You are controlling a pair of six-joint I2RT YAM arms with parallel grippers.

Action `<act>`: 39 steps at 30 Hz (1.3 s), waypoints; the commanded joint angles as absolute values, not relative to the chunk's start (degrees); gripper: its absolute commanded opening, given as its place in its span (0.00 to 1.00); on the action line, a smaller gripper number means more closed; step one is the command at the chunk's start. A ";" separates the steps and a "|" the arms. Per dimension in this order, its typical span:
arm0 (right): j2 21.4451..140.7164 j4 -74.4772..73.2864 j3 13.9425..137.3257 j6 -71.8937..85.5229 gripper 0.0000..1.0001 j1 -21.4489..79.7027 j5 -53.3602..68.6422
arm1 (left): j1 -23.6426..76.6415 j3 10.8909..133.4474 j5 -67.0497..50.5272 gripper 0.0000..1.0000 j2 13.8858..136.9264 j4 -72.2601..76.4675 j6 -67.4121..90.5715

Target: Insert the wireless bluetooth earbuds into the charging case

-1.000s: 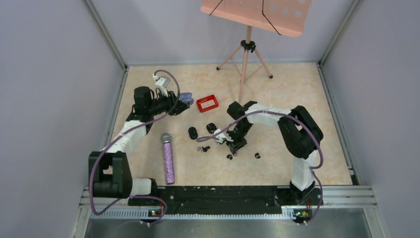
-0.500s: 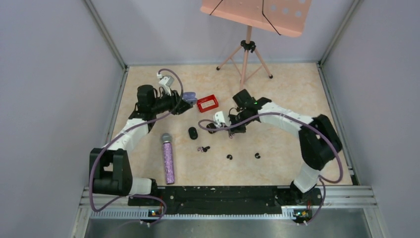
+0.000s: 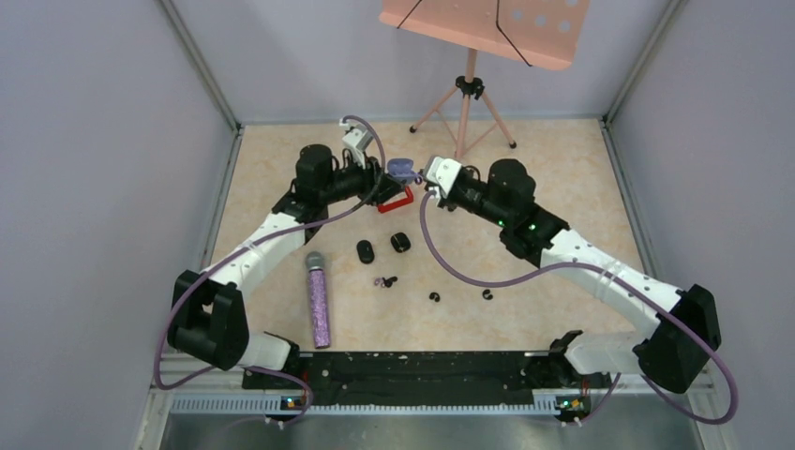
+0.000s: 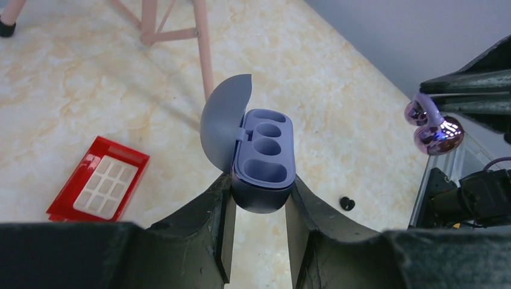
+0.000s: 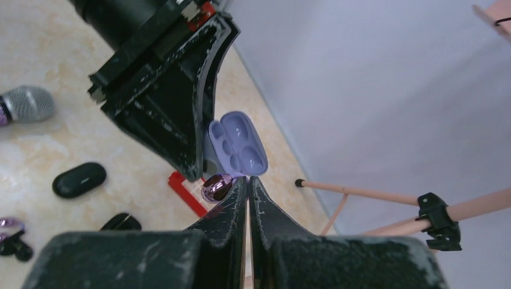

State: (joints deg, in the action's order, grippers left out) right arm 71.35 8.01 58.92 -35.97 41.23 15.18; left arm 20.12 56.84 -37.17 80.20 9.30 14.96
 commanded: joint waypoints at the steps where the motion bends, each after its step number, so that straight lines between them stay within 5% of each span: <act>1: 72.61 18.58 60.70 -31.09 0.00 43.61 6.88 | 21.79 61.23 -34.14 0.00 81.00 13.31 18.15; 39: 79.88 35.13 57.71 -32.65 0.00 49.15 -3.05 | 22.29 57.31 -46.75 0.00 78.50 30.04 24.00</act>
State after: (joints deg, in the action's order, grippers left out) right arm 79.42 31.79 58.02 -32.62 48.10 -2.22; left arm 22.17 57.60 -45.41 80.82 25.67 23.27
